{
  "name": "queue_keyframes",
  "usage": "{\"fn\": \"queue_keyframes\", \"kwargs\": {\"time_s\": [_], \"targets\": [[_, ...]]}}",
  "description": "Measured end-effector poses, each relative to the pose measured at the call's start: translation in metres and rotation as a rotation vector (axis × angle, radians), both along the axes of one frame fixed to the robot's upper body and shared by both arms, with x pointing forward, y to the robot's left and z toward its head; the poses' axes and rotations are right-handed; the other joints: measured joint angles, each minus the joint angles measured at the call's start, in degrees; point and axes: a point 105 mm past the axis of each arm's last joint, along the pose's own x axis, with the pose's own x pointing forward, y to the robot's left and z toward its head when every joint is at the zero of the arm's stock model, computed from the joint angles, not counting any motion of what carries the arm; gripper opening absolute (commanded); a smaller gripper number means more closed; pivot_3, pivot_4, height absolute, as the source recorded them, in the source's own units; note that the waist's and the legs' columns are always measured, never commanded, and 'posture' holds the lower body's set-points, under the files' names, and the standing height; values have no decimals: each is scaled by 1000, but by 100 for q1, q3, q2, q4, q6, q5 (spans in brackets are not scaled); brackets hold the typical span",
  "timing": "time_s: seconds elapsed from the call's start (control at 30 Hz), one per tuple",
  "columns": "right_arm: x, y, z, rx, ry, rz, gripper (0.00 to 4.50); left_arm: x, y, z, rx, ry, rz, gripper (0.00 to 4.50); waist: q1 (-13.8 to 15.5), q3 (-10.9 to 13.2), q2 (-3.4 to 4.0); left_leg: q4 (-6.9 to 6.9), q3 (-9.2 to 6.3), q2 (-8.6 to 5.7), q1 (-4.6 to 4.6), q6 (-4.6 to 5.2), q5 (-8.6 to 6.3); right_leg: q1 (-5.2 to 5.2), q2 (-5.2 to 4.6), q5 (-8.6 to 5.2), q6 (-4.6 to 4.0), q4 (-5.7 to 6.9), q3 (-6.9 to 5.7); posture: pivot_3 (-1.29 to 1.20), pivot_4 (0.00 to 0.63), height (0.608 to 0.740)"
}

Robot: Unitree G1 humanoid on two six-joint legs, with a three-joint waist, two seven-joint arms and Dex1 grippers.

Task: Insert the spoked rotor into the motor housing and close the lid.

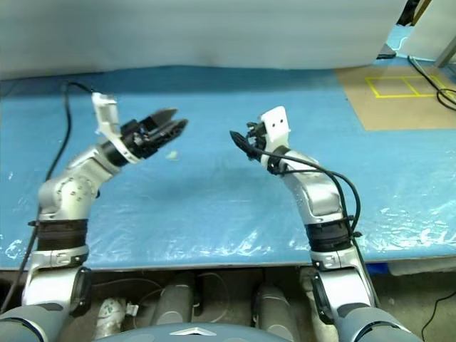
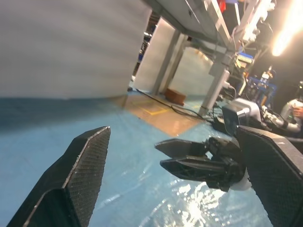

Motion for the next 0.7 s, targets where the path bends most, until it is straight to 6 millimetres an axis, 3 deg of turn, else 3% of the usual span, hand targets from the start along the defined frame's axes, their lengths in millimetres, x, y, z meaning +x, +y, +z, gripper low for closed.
{"fn": "queue_keyframes", "kwargs": {"time_s": [0.27,0.7], "targets": [[-3,-15,-8,-64,-2,-32,2722,9,-13,-29,87,23,-11,4431,-11,0,0,-10,19,4,19,0,0,2,2,0,0,1,12,0,150,740],[-5,-21,-14,-118,-6,-42,2722,18,-4,-43,147,28,42,4431,-5,0,1,-14,21,3,19,2,0,1,1,0,-2,1,13,0,150,740]]}}
